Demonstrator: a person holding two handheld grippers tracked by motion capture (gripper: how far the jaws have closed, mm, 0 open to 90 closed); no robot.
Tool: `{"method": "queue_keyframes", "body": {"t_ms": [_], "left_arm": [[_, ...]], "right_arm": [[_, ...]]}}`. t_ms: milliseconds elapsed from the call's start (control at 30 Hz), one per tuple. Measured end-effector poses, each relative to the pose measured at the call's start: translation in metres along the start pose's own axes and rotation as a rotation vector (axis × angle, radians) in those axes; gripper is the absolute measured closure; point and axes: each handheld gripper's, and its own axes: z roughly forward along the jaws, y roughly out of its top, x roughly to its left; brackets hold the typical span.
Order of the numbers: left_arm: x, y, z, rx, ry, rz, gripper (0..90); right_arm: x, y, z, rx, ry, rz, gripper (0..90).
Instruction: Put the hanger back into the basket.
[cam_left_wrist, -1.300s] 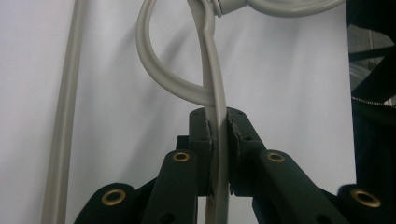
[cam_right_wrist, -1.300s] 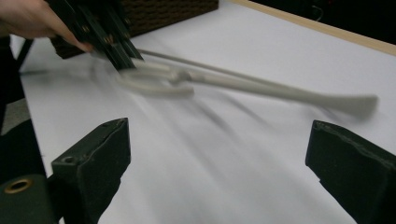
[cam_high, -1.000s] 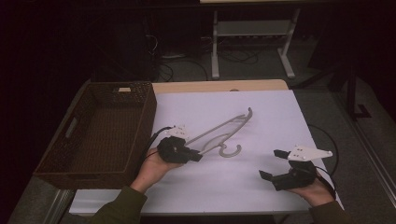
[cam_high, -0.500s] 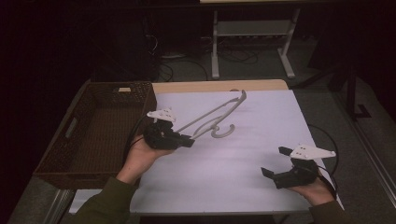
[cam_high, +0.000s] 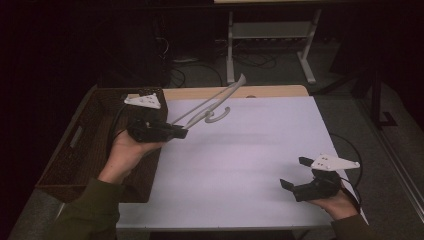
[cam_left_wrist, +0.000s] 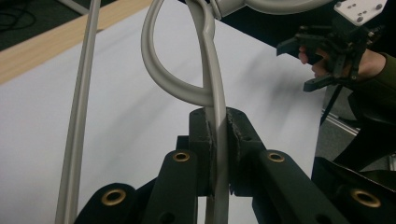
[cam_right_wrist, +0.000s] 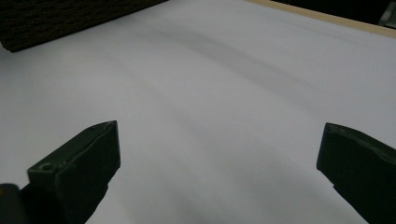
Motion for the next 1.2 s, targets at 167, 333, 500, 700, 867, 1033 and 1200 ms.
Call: {"method": "queue_keyframes", "body": {"t_ms": [167,333,500,700,867,1033,1200], "left_arm": [[0.006,-0.004,-0.019,-0.011,0.025,-0.013,82.5],[0.018,-0.018,-0.047,-0.011,0.073,-0.039,82.5],[0.027,-0.032,-0.072,-0.02,0.112,-0.065,82.5],[0.035,-0.05,-0.097,-0.009,0.151,-0.093,82.5],[0.039,-0.065,-0.116,-0.004,0.176,-0.113,82.5],[0.042,-0.078,-0.129,0.007,0.194,-0.135,82.5],[0.049,-0.093,-0.141,0.022,0.225,-0.166,82.5]], "right_arm": [[0.0,0.0,0.0,0.001,0.001,0.003,0.0],[-0.001,0.0,0.0,0.003,-0.001,0.013,0.0],[-0.001,0.0,0.0,-0.006,-0.009,0.009,0.0],[-0.002,0.001,0.0,-0.008,-0.012,0.007,0.0],[-0.003,0.001,0.0,-0.003,-0.012,0.014,0.0],[-0.004,0.001,0.001,-0.001,-0.015,0.016,0.0],[-0.004,0.001,0.002,0.001,-0.016,0.017,0.0]]}}
